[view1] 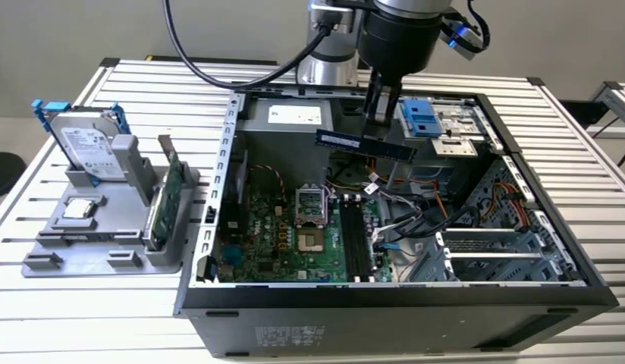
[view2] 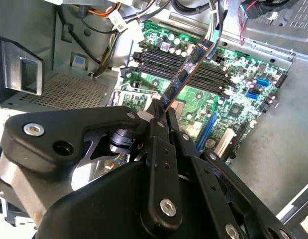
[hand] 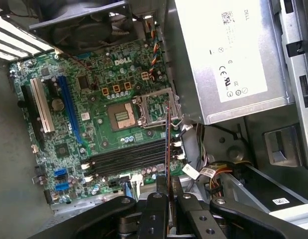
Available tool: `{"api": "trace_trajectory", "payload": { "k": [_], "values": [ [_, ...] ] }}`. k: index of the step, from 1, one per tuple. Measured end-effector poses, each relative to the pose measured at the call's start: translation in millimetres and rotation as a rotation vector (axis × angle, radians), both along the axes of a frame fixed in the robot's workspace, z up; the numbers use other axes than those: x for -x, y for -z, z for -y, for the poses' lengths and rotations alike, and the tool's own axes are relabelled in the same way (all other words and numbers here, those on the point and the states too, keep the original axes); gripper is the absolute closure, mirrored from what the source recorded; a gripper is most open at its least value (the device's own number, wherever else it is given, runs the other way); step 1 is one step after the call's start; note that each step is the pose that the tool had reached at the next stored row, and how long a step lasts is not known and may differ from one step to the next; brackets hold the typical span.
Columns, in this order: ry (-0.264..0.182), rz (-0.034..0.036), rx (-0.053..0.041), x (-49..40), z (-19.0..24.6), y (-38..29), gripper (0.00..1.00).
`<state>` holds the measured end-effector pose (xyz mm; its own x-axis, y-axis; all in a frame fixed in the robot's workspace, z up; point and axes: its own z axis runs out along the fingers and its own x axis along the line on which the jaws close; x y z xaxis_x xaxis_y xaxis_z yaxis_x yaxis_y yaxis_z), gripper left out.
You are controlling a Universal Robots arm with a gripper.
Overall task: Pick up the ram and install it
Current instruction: 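Insert the ram into the slot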
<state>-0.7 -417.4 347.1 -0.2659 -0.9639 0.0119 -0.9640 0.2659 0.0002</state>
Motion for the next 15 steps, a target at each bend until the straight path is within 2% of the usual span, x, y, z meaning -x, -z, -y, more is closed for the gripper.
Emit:
{"api": "trace_trajectory", "payload": {
  "k": [15],
  "values": [
    [0.031, 0.0000, 0.0001, 0.0, -0.9, 0.3, 1.00]
  ]
}}
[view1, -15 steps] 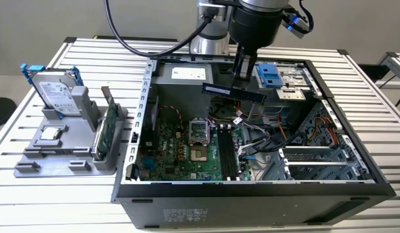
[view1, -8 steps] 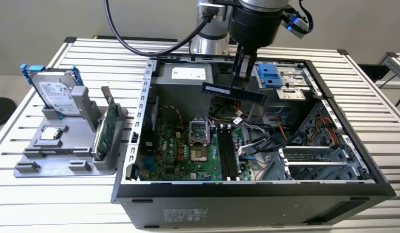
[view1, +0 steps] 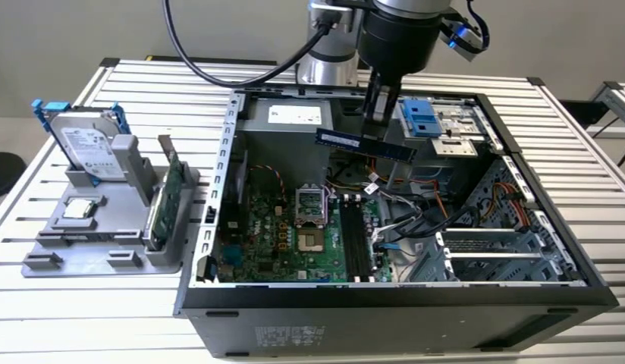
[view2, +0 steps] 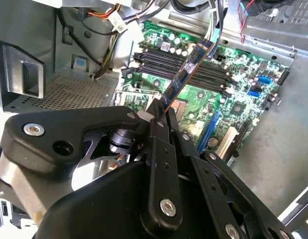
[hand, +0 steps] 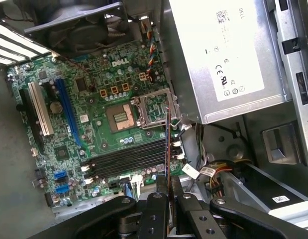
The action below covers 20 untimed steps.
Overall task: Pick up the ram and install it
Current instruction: 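Insert the ram into the slot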
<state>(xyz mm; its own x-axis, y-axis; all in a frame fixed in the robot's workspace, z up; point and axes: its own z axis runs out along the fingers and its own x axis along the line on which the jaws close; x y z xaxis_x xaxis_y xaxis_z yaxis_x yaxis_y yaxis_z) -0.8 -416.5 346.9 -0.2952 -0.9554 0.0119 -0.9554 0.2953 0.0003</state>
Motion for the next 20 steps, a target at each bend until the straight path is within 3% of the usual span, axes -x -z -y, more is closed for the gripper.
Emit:
{"api": "trace_trajectory", "payload": {
  "k": [9, 20],
  "values": [
    [0.072, 0.0000, 0.0000, 0.0, 0.0, 0.3, 1.00],
    [0.126, 0.0000, 0.0001, 0.0, 0.0, 0.6, 1.00]
  ]
}}
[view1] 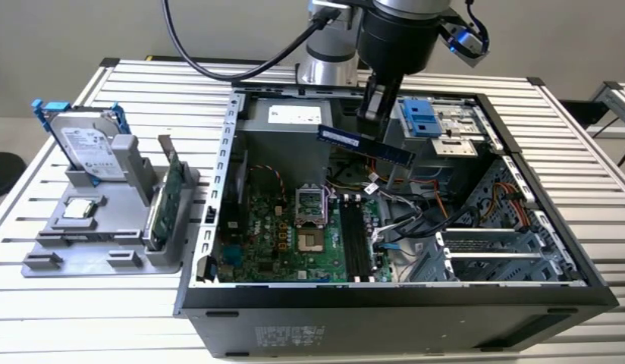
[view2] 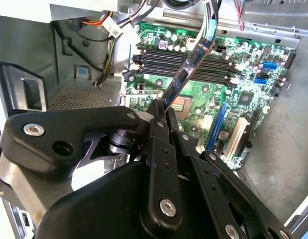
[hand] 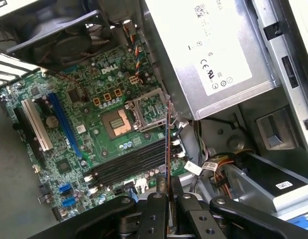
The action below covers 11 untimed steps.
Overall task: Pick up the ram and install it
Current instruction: 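Insert the ram into the slot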
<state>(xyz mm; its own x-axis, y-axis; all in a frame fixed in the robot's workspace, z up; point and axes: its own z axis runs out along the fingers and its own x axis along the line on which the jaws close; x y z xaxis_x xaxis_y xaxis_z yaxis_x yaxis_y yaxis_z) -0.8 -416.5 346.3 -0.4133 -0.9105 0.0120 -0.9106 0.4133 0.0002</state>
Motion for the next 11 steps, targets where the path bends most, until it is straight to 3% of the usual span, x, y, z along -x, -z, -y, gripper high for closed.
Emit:
{"api": "trace_trajectory", "payload": {
  "k": [11],
  "values": [
    [0.033, 0.0000, -0.0001, 0.0, 0.0, 0.3, 1.00]
  ]
}}
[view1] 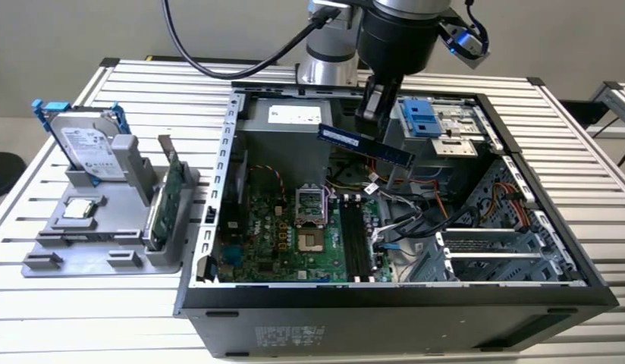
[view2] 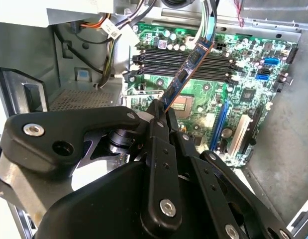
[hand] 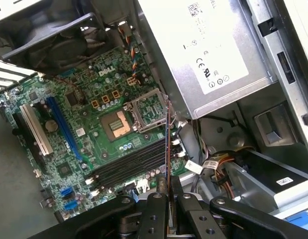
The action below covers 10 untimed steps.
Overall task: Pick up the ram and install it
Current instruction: 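Insert the ram into the slot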
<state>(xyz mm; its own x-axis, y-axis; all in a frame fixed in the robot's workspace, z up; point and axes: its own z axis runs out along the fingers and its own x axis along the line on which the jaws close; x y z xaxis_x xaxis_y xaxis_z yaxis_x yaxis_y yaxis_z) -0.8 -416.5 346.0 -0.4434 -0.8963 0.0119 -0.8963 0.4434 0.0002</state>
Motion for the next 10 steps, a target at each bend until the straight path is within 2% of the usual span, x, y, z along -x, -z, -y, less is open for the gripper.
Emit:
{"api": "trace_trajectory", "payload": {
  "k": [10],
  "values": [
    [0.031, 0.0000, 0.0000, 0.0, 0.0, 0.5, 1.00]
  ]
}}
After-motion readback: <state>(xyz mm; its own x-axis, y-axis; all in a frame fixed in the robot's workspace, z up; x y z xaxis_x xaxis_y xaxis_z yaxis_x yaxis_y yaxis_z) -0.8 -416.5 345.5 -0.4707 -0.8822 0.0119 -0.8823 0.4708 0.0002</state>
